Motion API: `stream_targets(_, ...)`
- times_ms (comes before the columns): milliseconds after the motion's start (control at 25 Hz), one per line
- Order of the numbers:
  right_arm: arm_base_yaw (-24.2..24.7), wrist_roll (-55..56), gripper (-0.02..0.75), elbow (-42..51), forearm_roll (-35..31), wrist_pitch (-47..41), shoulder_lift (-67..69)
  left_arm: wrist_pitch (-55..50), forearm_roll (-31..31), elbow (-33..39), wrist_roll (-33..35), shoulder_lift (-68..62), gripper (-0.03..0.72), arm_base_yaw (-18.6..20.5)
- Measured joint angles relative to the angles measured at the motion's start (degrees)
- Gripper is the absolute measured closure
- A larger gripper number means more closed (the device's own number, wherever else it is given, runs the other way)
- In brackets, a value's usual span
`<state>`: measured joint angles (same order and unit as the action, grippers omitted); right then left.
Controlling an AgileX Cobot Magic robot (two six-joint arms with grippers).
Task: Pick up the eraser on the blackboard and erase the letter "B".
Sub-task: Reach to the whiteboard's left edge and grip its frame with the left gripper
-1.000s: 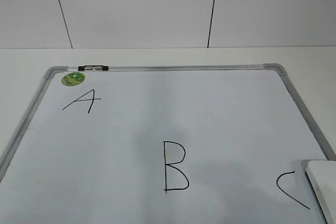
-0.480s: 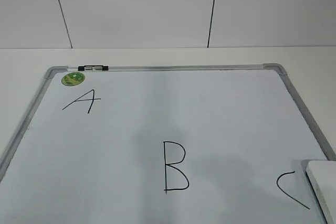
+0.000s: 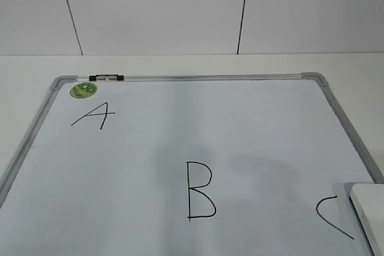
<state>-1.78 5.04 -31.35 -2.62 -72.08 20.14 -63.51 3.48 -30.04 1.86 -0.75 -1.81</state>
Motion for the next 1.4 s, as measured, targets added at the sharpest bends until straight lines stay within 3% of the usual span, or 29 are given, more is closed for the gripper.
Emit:
stream_targets(200, 0.0, 1.0, 0.154, -2.4, -1.9, 0.0, 7.5, 0.0, 2.4, 0.0, -0.4, -1.5, 0.452, 0.0)
stream_targets(520, 0.0, 1.2, 0.154, -4.1, -2.8, 0.2, 19.4, -0.4, 3.8, -0.8, -1.2, -16.9, 0.452, 0.0)
stream_targets(1080, 0.0, 1.2, 0.154, -6.2, -4.2, 2.7, 32.2, -6.4, 3.8, -17.8, -2.8, -47.7, 0.451, 0.0)
stream_targets(1400, 0.0, 1.2, 0.154, -8.0, 0.2, 3.5, 32.6, -4.7, 3.8, -26.5, -2.8, -70.0, 0.450, 0.0)
